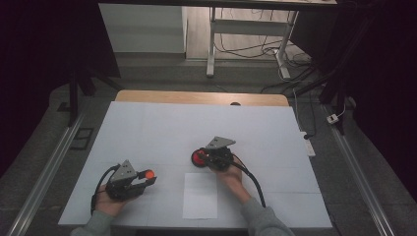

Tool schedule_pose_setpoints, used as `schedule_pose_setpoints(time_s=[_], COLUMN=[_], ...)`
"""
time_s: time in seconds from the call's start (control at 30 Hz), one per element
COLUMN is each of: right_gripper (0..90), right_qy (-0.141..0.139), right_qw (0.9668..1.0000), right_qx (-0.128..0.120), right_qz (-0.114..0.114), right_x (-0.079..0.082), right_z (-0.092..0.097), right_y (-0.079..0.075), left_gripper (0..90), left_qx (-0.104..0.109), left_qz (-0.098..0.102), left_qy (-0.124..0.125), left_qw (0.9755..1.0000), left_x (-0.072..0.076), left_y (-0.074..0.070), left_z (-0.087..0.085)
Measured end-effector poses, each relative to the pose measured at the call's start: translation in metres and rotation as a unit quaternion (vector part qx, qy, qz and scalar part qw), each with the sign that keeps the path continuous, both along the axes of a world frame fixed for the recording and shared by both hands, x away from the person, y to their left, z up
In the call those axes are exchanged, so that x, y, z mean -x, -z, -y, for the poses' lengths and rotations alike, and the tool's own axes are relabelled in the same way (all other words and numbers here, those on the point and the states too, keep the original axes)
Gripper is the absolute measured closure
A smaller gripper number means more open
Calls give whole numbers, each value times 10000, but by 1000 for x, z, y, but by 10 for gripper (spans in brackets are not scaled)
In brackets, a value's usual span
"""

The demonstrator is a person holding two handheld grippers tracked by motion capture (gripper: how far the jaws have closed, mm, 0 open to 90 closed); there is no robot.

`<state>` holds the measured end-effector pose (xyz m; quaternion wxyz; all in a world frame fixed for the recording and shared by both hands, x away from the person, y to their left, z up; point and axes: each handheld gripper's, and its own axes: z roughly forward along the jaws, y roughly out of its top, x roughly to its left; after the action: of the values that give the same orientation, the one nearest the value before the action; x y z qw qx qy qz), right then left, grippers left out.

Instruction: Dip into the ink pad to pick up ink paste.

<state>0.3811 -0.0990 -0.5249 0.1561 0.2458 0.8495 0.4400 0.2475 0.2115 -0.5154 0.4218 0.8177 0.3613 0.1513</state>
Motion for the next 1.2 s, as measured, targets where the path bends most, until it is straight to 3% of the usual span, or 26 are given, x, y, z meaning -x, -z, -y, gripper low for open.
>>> schedule_pose_setpoints(time_s=[0.1,0.27,0.57,1.2], right_gripper=[732,732,732,732], right_qy=[4,59,70,-12], right_qw=[10000,9990,9987,10000], right_qx=[-77,-399,-492,58], right_qz=[61,197,105,-52], right_x=[2,4,2,-1], right_z=[1,6,11,2], right_y=[-1,-17,-20,-2], left_gripper=[648,648,648,648], left_qx=[2,12,3,-8], left_qz=[-2,-5,7,9], left_qy=[-4,-2,3,7], left_qw=[10000,10000,10000,10000], left_x=[0,-1,0,0], left_y=[0,0,0,0], left_z=[-1,-1,-1,-1])
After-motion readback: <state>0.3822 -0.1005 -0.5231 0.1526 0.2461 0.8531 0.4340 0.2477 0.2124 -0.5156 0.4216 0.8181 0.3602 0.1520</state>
